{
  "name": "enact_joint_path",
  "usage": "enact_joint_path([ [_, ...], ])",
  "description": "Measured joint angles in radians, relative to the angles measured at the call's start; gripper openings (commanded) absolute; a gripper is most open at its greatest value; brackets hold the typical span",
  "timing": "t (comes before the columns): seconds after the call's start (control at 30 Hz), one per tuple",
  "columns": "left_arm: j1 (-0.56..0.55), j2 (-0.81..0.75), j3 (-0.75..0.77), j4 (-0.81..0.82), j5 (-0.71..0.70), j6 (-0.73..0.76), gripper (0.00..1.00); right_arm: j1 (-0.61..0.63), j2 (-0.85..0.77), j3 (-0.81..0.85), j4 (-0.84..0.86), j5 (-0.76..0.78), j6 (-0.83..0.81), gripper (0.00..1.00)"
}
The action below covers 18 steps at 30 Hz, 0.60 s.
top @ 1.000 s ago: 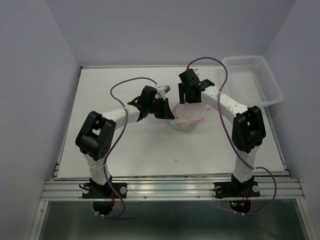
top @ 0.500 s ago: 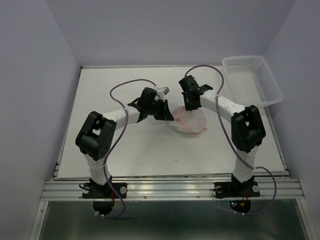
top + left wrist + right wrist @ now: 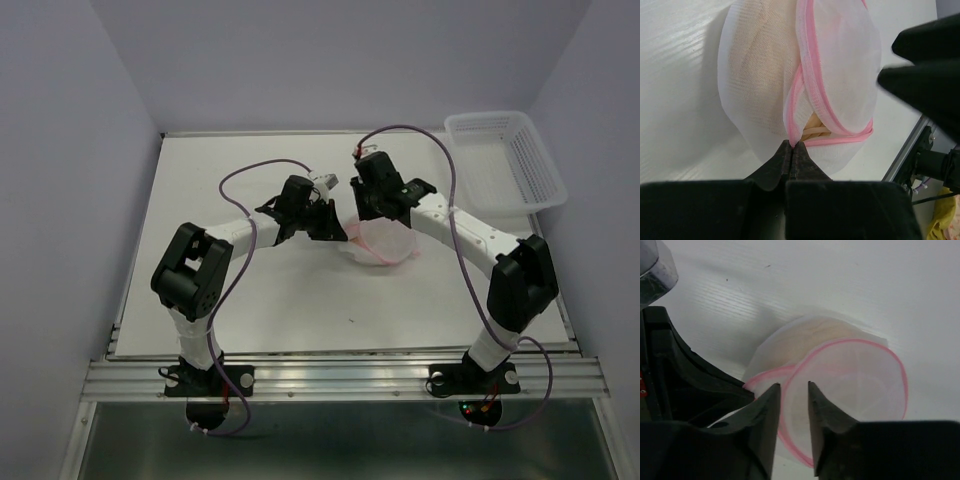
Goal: Unzip the laundry bag and remove the bra
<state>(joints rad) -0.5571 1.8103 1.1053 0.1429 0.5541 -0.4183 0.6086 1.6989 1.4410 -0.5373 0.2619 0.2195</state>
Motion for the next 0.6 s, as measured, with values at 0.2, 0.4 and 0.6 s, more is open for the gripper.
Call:
enact_joint_path([
  [0.2,0.0,0.0,-0.017,0.018,-0.003,-0.008,0.0,0.084,0.063,0.002,-0.005,0.021,0.017,0.56],
  [0.4,0.0,0.0,-0.034,0.026,-0.005,-0.013,0.0,0.093,0.143,0.004,-0.024,0.082,0.057,0.56],
  [0.6,0.0,-0.002,-0.035,0.035,-0.006,-0.017,0.0,0.093,0.166,0.004,-0.049,0.148,0.11,0.15],
])
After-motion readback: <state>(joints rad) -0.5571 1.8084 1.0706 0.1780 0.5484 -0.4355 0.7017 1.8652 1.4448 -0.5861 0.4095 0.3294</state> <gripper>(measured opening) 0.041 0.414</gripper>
